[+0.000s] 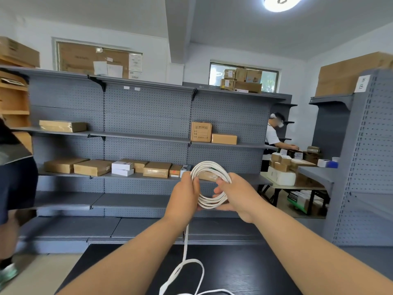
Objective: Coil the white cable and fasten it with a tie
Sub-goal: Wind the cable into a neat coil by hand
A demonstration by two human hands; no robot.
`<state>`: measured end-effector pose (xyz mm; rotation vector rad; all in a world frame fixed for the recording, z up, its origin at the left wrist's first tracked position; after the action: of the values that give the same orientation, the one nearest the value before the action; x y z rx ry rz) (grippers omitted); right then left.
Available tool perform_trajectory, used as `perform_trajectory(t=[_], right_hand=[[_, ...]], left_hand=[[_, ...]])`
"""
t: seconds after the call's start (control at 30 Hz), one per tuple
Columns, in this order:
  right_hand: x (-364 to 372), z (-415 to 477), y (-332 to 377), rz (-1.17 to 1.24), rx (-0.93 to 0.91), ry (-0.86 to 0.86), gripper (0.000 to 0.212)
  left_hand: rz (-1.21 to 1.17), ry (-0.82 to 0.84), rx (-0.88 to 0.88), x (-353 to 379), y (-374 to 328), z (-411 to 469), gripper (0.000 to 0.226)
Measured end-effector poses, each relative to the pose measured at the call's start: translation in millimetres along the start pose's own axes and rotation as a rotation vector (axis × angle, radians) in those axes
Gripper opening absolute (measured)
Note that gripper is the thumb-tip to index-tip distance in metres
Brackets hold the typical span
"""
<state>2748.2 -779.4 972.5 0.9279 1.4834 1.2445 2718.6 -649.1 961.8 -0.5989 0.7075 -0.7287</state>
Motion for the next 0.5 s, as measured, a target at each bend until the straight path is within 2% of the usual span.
perform_trajectory(t=[0.13, 0.23, 0.4, 0.5], right_hand=[[3, 7, 12, -0.240, -0.050, 0.089, 0.006], [8, 14, 22, -0.424, -0.119, 0.092, 0.019], [34, 27, 32, -0.905, -0.291, 0.063, 0.026], [49, 35, 27, -1.047, -0.324, 0.034, 0.024]], left_hand=[[0.399, 0.122, 0.223, -14, -1, 16, 0.019], [0.585, 0.266, 0.366, -17, -1, 25, 0.021], [0.822, 0.410, 0.534, -20, 7, 35, 0.025], [0.868, 0.447, 0.561, -21, 19, 39, 0.028]])
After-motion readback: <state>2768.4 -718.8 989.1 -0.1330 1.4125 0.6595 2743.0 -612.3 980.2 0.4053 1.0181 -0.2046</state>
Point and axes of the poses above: each hand's wrist, its own z-axis towards the middle knuckle, its own x-axis out of the palm, y = z × x, the point moved 6 cm from there along z, towards the middle knuckle, and after that the axes turned 8 degrees about x, right-handed, at the moved point
